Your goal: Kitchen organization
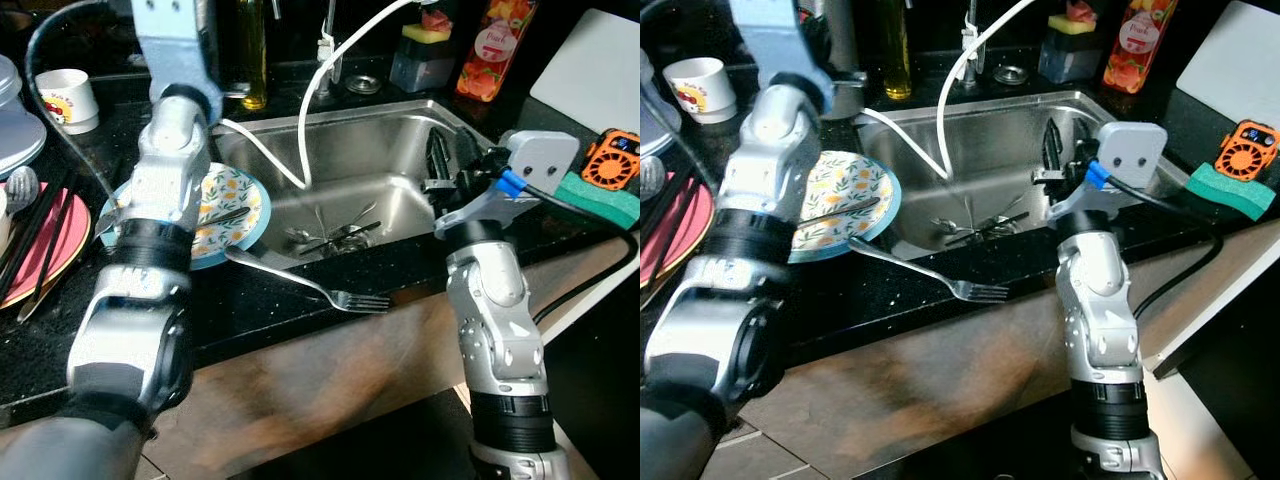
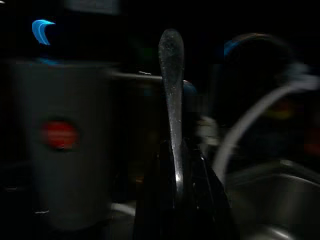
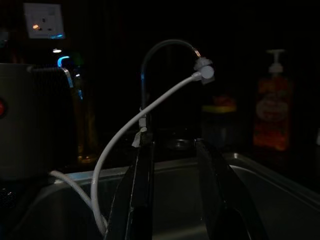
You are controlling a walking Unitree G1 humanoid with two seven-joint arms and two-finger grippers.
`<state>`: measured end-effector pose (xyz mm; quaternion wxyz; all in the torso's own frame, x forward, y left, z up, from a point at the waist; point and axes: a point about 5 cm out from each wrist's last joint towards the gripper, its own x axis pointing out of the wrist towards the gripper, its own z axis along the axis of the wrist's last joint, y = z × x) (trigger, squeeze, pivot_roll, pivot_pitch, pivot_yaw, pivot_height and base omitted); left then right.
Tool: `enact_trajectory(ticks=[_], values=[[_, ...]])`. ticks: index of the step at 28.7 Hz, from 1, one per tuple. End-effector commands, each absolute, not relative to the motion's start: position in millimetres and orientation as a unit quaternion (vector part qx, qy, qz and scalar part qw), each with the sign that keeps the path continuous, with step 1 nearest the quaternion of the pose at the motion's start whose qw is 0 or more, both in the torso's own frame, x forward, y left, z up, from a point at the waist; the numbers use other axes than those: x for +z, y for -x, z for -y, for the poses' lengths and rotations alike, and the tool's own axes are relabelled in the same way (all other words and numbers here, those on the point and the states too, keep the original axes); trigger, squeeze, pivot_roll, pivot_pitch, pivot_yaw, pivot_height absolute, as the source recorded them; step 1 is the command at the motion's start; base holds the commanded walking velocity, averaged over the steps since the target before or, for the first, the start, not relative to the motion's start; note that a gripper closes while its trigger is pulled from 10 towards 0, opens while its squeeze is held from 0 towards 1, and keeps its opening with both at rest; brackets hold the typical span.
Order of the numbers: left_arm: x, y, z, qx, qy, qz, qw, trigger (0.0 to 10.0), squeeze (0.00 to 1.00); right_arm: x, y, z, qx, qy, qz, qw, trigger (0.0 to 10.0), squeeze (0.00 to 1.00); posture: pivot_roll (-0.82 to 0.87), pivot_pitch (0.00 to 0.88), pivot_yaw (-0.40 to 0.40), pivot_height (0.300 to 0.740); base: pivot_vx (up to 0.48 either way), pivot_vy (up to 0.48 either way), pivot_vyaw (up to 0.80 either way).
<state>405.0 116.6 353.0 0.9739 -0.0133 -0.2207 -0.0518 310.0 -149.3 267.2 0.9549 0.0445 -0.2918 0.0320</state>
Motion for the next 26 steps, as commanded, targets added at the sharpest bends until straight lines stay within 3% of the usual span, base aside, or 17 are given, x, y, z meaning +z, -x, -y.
enact_trajectory(ticks=[1,2,4,6,7,10,13,14,17,20,23,25,26], values=[[348,-408,-83,-0.132,0.015,0.189,0.973,10.0,0.00,269,-308,151,0.027,-0.046,0.296,0.954,10.0,0.00,0.03,0.078,-0.006,0.740,0.000,0.000,0.00],[348,-408,-83,-0.132,0.015,0.189,0.973,10.0,0.00,269,-308,151,0.027,-0.046,0.296,0.954,10.0,0.00,0.03,0.078,-0.006,0.740,0.000,0.000,0.00],[336,-409,-43,-0.224,-0.004,0.129,0.966,10.0,0.00,269,-307,151,0.024,-0.047,0.296,0.954,10.0,0.00,0.02,0.075,0.000,0.740,0.000,0.000,0.00],[331,-408,-30,-0.246,-0.012,0.106,0.963,10.0,0.00,269,-307,151,0.023,-0.047,0.297,0.954,10.0,0.00,0.02,0.075,0.003,0.740,0.000,0.000,0.00],[326,-407,-21,-0.263,-0.007,0.084,0.961,10.0,1.00,269,-307,152,0.021,-0.047,0.297,0.953,10.0,0.00,0.02,0.072,0.007,0.740,0.000,0.000,0.00],[323,-407,-16,-0.273,0.001,0.069,0.959,10.0,1.00,269,-306,152,0.020,-0.047,0.297,0.953,10.0,0.00,0.02,0.072,0.007,0.740,0.000,0.000,0.00],[338,-405,-16,-0.287,0.045,0.116,0.950,10.0,1.00,269,-306,152,0.019,-0.047,0.298,0.953,10.0,0.00,0.02,0.075,0.009,0.740,0.000,0.000,0.00],[354,-402,-23,-0.283,0.069,0.167,0.942,10.0,0.00,269,-306,152,0.017,-0.048,0.298,0.953,10.0,0.00,0.02,0.079,0.005,0.740,0.000,0.000,0.00],[376,-395,-46,-0.280,0.011,0.265,0.923,10.0,0.00,268,-305,153,0.018,-0.048,0.296,0.954,10.0,0.00,0.03,0.086,-0.009,0.740,0.000,0.000,0.00],[371,-390,-58,-0.298,-0.064,0.275,0.912,10.0,0.00,268,-305,152,0.019,-0.049,0.296,0.954,10.0,0.00,0.04,0.089,-0.011,0.740,0.000,0.000,0.00],[368,-387,-67,-0.309,-0.088,0.276,0.906,10.0,0.00,268,-306,152,0.020,-0.049,0.295,0.954,10.0,0.00,0.04,0.092,-0.013,0.740,0.000,0.000,0.00],[358,-375,-96,-0.331,-0.143,0.265,0.894,10.0,0.00,267,-306,152,0.023,-0.050,0.294,0.954,10.0,0.00,0.05,0.095,-0.022,0.740,0.000,0.000,0.00],[358,-375,-96,-0.331,-0.143,0.265,0.894,10.0,0.00,267,-306,152,0.023,-0.050,0.294,0.954,10.0,0.00,0.05,0.095,-0.022,0.740,0.000,0.000,0.00]])
